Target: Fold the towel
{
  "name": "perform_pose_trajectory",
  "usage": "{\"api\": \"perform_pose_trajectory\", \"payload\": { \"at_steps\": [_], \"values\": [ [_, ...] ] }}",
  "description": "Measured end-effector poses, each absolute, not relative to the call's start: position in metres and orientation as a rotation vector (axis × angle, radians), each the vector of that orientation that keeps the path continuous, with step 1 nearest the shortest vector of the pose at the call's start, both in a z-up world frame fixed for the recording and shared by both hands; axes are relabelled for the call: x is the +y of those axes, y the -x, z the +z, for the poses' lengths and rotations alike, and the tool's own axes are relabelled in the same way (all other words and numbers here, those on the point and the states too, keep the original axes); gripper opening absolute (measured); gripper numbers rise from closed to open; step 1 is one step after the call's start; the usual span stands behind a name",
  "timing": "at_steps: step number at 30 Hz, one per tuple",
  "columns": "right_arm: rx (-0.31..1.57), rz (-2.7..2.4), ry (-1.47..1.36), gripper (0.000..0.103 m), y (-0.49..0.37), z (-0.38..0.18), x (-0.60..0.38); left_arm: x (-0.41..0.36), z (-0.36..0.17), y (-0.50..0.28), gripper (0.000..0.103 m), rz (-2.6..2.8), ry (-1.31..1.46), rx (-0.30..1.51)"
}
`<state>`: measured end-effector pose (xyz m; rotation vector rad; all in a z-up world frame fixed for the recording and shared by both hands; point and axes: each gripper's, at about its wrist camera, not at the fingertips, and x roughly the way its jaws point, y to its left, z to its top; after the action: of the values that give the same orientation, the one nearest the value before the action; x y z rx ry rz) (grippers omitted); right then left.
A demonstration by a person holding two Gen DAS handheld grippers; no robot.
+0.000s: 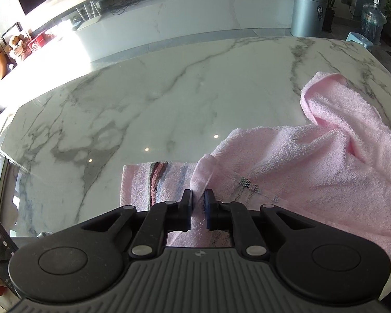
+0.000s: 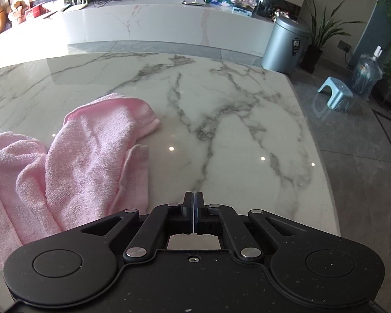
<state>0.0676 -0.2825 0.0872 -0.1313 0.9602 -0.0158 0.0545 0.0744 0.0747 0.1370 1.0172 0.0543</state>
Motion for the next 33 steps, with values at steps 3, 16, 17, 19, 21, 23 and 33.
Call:
{"api": "perform_pose_trajectory", "payload": {
  "at_steps": [3,16,17,19,21,23,33],
  "values": [
    [0.953,-0.031,0.132,0.000,-0.056,0.095,-0.291,0.079,0.082,-0.051,0.008,0.066,-0.142,1.005],
    [0.964,0.112,0.155,0.001,-0.053,0.093,-0.267,0.078,0.081,-0.043,0.008,0.060,-0.183,1.013],
    [0.969,0.134,0.167,0.001,-0.055,0.092,-0.265,0.079,0.080,-0.044,0.008,0.057,-0.185,1.015],
    [0.980,0.176,0.185,0.004,-0.059,0.089,-0.262,0.080,0.079,-0.045,0.008,0.048,-0.190,1.021],
    [0.997,0.235,0.230,0.006,-0.064,0.085,-0.257,0.081,0.078,-0.045,0.008,0.041,-0.196,1.028],
    [1.011,0.278,0.284,0.007,-0.069,0.080,-0.252,0.082,0.076,-0.047,0.008,0.035,-0.203,1.035],
    [1.056,0.357,0.255,0.035,-0.108,0.061,-0.237,0.081,0.069,-0.054,0.008,0.017,-0.225,1.049]
  ]
}}
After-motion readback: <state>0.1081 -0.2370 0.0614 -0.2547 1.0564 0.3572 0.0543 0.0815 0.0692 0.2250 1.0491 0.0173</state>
